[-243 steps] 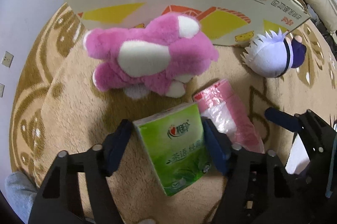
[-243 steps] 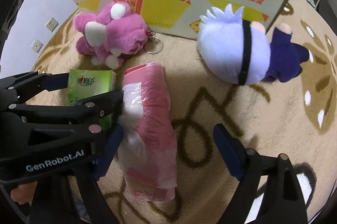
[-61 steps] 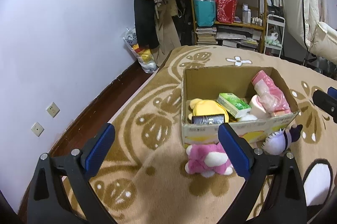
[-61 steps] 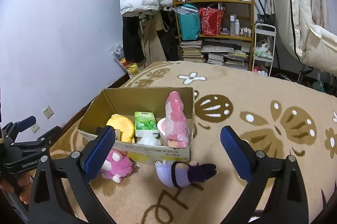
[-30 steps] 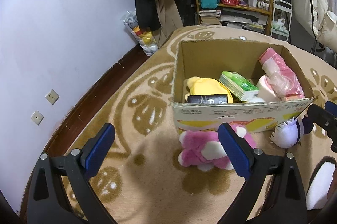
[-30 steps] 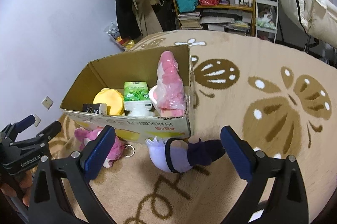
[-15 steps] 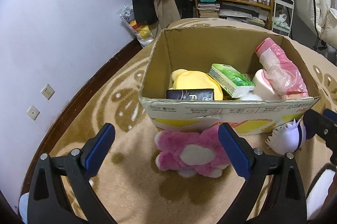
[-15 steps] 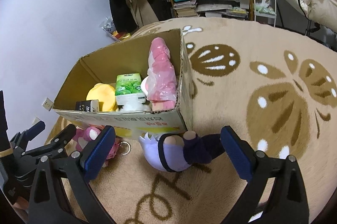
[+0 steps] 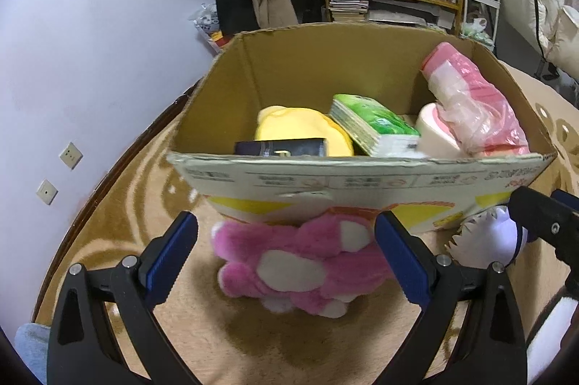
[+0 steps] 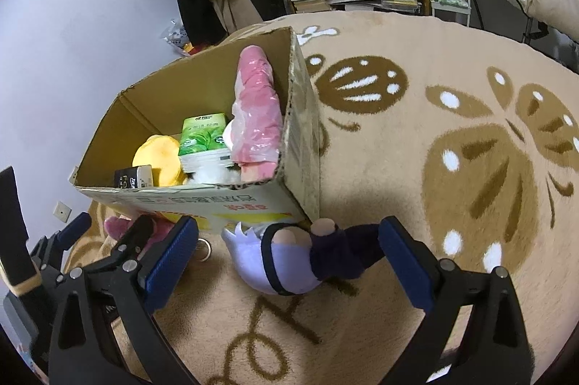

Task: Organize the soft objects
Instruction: 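Withdraw both tools from the box toward the pink bear and doll plush, then grasp the doll plush with the right tool while the left tool grasps the pink bear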

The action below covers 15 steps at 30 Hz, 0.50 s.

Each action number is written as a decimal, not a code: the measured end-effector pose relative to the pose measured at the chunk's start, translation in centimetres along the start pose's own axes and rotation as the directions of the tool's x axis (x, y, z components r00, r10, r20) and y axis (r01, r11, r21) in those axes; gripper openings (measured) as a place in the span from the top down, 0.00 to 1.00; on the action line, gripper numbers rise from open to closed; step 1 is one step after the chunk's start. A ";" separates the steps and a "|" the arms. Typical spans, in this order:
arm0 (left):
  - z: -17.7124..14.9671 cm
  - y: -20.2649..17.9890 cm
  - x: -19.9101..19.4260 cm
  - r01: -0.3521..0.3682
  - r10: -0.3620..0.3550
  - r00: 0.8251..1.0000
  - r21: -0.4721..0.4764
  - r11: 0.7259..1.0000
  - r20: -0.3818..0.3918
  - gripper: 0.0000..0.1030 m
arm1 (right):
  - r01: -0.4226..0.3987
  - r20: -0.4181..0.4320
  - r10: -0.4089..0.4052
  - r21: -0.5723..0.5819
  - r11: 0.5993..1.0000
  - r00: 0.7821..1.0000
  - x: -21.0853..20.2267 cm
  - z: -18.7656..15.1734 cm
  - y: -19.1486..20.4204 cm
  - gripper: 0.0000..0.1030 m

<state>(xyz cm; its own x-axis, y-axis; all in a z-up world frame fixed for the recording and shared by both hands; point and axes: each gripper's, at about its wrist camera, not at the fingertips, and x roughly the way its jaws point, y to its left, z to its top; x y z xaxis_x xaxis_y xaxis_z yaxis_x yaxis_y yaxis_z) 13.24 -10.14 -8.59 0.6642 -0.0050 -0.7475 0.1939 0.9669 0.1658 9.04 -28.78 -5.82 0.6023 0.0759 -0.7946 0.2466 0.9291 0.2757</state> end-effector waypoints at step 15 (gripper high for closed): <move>-0.7 -1.7 1.8 -0.042 0.042 0.999 0.073 0.996 -0.008 0.05 | 0.047 -0.045 -0.048 -0.018 0.999 0.998 1.0 0.0 0.0 0.00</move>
<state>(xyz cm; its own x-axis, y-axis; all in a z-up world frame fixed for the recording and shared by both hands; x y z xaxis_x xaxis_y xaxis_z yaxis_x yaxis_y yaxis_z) 13.64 -11.63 -10.65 0.6664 0.0379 -0.7446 0.2179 0.9452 0.2431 9.63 -28.71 -6.64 0.5552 0.0474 -0.8304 0.2611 0.9380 0.2281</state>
